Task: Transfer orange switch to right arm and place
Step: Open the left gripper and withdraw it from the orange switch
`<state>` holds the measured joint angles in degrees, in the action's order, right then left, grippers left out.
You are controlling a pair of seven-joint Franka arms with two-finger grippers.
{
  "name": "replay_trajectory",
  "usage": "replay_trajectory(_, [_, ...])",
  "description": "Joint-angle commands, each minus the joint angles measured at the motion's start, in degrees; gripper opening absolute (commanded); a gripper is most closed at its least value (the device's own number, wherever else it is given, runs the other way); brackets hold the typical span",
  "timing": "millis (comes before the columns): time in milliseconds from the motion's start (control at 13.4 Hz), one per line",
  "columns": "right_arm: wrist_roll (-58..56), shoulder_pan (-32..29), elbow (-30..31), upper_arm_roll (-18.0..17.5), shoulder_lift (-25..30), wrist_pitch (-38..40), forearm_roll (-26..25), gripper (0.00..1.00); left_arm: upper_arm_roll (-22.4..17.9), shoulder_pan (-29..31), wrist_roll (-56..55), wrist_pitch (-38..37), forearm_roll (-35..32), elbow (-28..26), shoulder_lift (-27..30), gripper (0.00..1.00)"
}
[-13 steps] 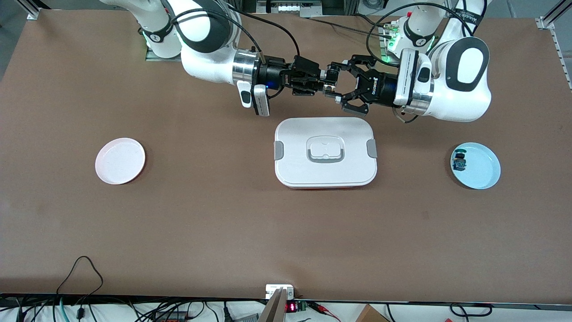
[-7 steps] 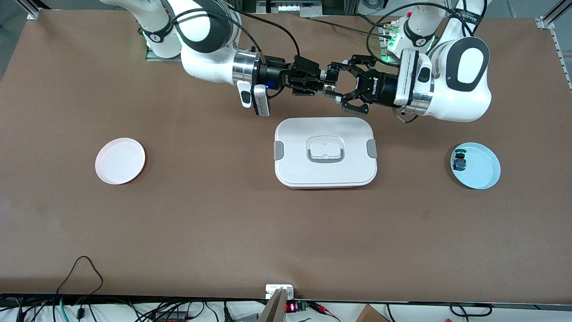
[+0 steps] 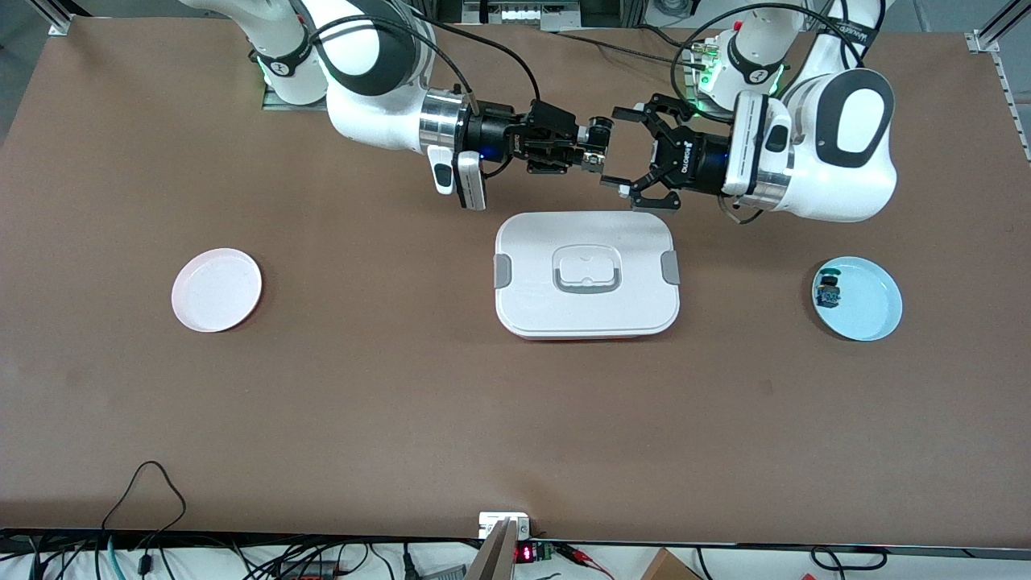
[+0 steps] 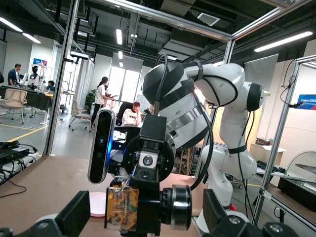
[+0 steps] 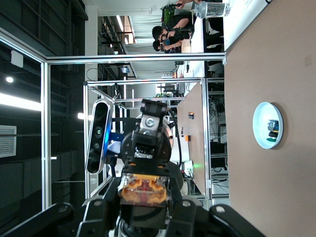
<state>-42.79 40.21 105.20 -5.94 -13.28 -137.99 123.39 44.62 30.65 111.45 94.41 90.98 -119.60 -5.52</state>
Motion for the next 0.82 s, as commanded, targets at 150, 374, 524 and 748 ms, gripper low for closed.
replay_trajectory(150, [-0.9, -0.4, -0.3, -0.1, 0.3, -0.3, -0.1, 0.09, -0.1, 9.0, -0.5, -9.3, -2.4, -0.4, -0.2, 1.0])
replay_trajectory(374, [-0.7, -1.7, -0.1, -0.1, 0.5, 0.1, -2.2, 0.09, 0.0, 17.8, -0.7, -15.5, -10.7, 0.0, -0.8, 1.0])
replay_trajectory(524, [-0.7, -2.4, 0.1, -0.1, 0.6, 0.4, -4.1, 0.09, 0.0, 23.5, -1.1, -17.9, -15.2, 1.2, -0.8, 1.0])
replay_trajectory(748, [-0.7, -3.5, 1.0, -0.1, 1.1, 1.6, -4.7, 0.09, 0.0, 29.4, -8.8, -21.5, -23.3, 5.4, -0.9, 1.0])
